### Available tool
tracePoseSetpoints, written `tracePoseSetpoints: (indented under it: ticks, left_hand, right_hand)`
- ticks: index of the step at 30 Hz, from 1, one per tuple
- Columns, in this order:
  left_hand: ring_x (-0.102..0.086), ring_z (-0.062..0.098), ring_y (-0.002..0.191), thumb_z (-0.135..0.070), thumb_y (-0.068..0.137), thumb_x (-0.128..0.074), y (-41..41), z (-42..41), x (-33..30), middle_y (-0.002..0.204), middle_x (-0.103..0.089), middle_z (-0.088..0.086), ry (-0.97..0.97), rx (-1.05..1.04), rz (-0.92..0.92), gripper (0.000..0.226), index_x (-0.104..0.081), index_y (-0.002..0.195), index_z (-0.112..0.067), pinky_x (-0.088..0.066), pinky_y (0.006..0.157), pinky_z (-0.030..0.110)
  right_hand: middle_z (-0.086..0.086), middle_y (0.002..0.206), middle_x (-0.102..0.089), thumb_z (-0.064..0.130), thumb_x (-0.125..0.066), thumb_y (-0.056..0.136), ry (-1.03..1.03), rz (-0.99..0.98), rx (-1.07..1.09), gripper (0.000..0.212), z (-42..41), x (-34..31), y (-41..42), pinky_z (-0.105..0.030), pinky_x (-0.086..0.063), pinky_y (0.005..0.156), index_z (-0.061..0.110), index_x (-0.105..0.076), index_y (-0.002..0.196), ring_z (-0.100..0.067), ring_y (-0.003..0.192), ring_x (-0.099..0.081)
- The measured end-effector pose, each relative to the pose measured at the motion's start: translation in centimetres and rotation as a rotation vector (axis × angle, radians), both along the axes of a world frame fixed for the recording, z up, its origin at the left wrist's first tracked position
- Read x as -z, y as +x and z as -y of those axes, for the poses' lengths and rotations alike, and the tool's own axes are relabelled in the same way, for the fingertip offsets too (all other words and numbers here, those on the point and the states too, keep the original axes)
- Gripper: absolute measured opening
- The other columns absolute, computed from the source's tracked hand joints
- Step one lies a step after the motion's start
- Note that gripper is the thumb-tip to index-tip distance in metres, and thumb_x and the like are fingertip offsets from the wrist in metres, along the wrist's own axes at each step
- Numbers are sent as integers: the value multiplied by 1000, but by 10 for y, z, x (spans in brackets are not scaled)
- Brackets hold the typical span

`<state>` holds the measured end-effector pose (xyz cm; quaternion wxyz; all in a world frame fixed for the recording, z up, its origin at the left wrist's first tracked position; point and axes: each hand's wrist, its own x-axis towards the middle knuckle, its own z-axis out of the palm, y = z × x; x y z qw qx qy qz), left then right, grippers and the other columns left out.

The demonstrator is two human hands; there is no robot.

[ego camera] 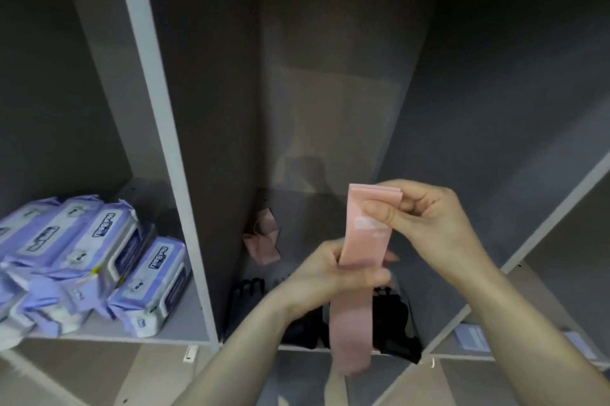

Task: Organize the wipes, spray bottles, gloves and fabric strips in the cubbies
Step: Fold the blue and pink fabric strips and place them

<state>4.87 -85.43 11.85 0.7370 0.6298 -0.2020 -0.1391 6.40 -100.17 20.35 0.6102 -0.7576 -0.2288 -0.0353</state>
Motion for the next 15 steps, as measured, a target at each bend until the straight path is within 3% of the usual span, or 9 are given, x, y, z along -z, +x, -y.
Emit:
tracePoseSetpoints:
  ticks: [2,5,7,9,10,12,13,15]
  left_hand:
    - [-61,14,111,-29,84,-66,15,-23,19,116,-68,-3,-51,64,-35,53,-51,133,-14,-49,90,25]
    - [-64,17,106,-37,87,-59,60,-54,52,118,-66,3,-6,-345,-234,44,-55,127,-18,-47,96,40]
    - [-64,18,84,-27,91,-60,94,-65,73,105,-67,6,49,-738,-465,22,-65,109,-16,-52,84,40]
    - [-61,24,79,-23,91,-57,125,-77,107,100,-66,12,180,-881,-593,20,-65,103,-9,-49,64,29]
    - [-62,27,85,-30,90,-57,136,-84,129,103,-65,14,275,-880,-610,31,-64,107,-5,-47,64,29]
    - [-62,30,107,-51,74,-66,156,-91,171,121,-62,15,414,-833,-636,69,-55,125,-5,-53,84,35]
    - [-58,32,115,-50,68,-71,159,-90,183,129,-57,16,432,-835,-649,82,-48,133,-6,-51,94,41]
    - [-51,35,124,-27,76,-71,160,-83,187,139,-47,19,514,-844,-604,83,-31,144,-5,-44,103,44]
  right_hand:
    - [3,72,-74,20,-71,70,-19,2,-9,17,0,2,6,-13,-51,60,16,-74,86,-3,64,-67]
    - [3,73,-74,21,-72,69,-20,18,6,18,2,4,18,-12,-50,63,14,-74,85,-3,66,-65]
    - [1,73,-73,16,-74,71,-15,17,12,13,3,6,27,-12,-50,64,13,-75,83,-3,67,-65]
    - [3,71,-73,6,-74,74,-3,21,17,10,2,12,39,-11,-49,64,13,-74,81,-2,66,-64]
    - [5,70,-72,2,-74,75,8,18,19,12,1,16,44,-11,-48,63,13,-74,80,-1,65,-64]
    - [7,68,-72,-1,-72,75,34,-15,20,14,-3,26,57,-10,-48,62,12,-73,78,1,64,-63]
    - [8,67,-71,-3,-72,75,45,-39,24,15,-6,32,63,-10,-48,62,12,-73,77,1,63,-63]
    - [9,66,-72,-4,-71,76,63,-90,43,18,-8,41,76,-9,-48,61,13,-72,76,2,62,-63]
